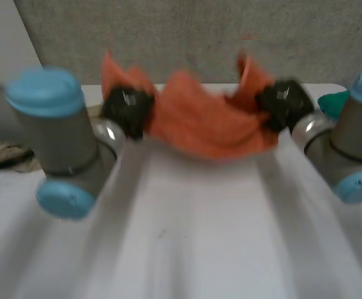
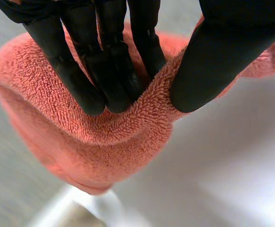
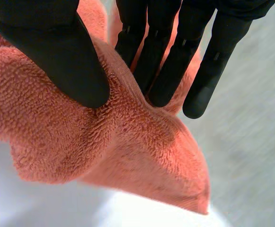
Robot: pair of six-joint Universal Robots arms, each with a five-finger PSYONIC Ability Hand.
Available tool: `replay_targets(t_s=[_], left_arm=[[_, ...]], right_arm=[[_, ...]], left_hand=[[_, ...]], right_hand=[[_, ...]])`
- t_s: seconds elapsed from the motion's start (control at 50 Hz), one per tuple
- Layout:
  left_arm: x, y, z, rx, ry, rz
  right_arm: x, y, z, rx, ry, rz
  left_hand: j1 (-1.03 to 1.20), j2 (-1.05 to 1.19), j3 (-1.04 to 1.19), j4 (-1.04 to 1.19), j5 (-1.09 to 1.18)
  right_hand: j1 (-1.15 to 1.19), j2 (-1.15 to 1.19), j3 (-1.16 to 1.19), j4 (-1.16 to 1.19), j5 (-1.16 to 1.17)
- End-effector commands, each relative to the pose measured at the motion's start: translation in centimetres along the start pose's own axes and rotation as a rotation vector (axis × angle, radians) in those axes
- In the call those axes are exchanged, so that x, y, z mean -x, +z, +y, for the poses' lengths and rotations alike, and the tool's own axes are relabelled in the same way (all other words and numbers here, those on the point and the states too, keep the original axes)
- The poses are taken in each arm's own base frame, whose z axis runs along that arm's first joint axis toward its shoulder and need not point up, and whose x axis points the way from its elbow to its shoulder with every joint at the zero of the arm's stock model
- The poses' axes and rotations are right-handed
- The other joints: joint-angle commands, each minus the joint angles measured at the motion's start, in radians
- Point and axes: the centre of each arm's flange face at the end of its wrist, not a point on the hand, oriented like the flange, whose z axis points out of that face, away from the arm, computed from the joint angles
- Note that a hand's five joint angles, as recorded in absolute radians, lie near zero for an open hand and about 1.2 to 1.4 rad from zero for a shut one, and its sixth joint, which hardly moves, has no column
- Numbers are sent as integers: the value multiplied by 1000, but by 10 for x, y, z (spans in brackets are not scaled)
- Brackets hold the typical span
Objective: Fold the laundry.
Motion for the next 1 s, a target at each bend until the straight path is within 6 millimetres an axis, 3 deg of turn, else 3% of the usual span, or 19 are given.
replay_targets(t_s=[0.02, 0.04, 0.1, 0.12, 0.14, 0.22, 0.28, 0.4, 0.46, 0.54, 0.74, 1.0], left_arm=[[-48, -22, 68, 289, -21, 138], [-50, -26, 68, 311, -28, 149], [-47, -36, 54, 343, -75, 174], [-45, -39, 50, 344, -84, 183], [-41, -41, 40, 330, -106, 192], [-18, -42, 11, 243, -136, 166], [6, -38, -5, 183, -150, 113], [45, -21, -14, 132, -101, 43], [65, -4, -5, 134, -30, 18], [77, 15, 16, 162, 68, 68], [63, 57, 59, 129, 264, 259], [69, 92, 101, 235, 364, 176]], right_arm=[[31, -17, 69, 258, -26, -132], [31, -18, 71, 269, -36, -138], [30, -24, 72, 294, -55, -149], [29, -25, 71, 298, -54, -150], [28, -28, 68, 299, -48, -155], [21, -37, 53, 275, -44, -137], [10, -43, 38, 237, -40, -106], [-12, -50, 19, 182, -37, -57], [-17, -50, 17, 179, -50, -78], [-23, -49, 27, 212, -89, -132], [-17, -42, 53, 259, -165, -264], [0, -28, 79, 266, -126, -281]], left_hand=[[281, 199, 207, 201, 254], [281, 199, 207, 201, 254], [-120, -202, -193, -200, -146], [-266, -348, -340, -347, -293], [-474, -556, -548, -554, -501], [-579, -661, -652, -659, -605], [-599, -681, -673, -680, -626], [-626, -708, -699, -706, -652], [-711, -793, -784, -791, -737], [-685, -767, -758, -765, -711], [-597, -679, -670, -677, -623], [-617, -699, -691, -697, -644]], right_hand=[[333, 229, 209, 203, 256], [333, 229, 209, 203, 256], [333, 229, 209, 203, 256], [251, 147, 127, 121, 174], [-43, -147, -167, -173, -120], [-491, -595, -615, -621, -568], [-659, -763, -784, -789, -736], [-651, -755, -775, -781, -728], [-581, -685, -705, -711, -658], [-534, -638, -658, -664, -611], [-542, -646, -666, -672, -619], [-557, -661, -681, -687, -634]])
